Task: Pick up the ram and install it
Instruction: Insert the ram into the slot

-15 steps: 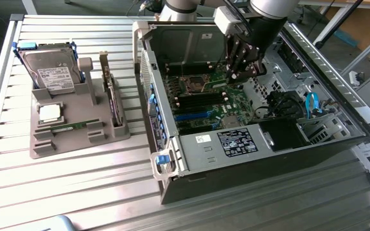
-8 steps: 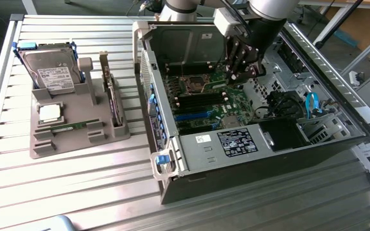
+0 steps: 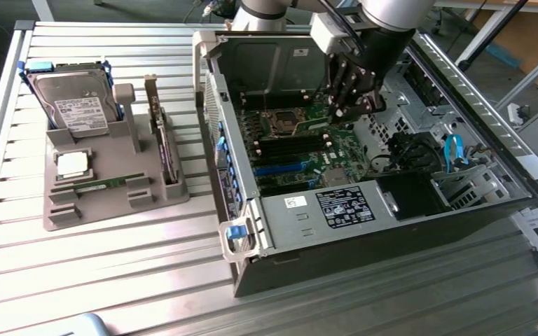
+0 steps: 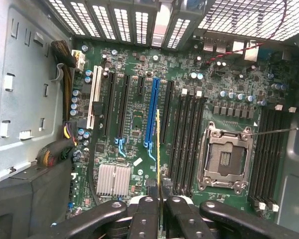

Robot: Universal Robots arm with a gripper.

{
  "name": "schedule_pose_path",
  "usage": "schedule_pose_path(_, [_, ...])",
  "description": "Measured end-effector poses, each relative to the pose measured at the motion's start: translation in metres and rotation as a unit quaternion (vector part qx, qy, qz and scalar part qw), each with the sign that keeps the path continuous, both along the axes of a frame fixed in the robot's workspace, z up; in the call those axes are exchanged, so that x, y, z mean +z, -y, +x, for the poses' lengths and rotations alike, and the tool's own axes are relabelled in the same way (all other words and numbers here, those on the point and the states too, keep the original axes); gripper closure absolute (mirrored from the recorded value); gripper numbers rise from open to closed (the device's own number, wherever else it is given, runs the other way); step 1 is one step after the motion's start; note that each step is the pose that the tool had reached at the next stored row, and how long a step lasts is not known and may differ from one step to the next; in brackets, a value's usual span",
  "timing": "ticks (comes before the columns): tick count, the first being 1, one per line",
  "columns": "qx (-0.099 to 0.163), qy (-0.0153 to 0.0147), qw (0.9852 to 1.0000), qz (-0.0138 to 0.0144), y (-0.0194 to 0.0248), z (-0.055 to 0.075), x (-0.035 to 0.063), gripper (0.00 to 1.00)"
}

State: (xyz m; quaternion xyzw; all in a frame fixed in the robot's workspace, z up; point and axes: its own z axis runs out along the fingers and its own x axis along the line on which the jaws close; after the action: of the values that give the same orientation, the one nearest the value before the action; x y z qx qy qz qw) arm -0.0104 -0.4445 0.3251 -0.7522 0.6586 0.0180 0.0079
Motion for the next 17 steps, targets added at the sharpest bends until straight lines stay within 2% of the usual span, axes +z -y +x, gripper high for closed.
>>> schedule_pose_path(7, [-0.002, 0.0000, 1.0000, 0.0000, 0.0000, 0.0000, -0.0028, 0.87])
schedule_pose_path(17, [-0.029, 0.0000, 0.9996, 0.0000, 0.0000, 0.0000, -0.0068, 0.87])
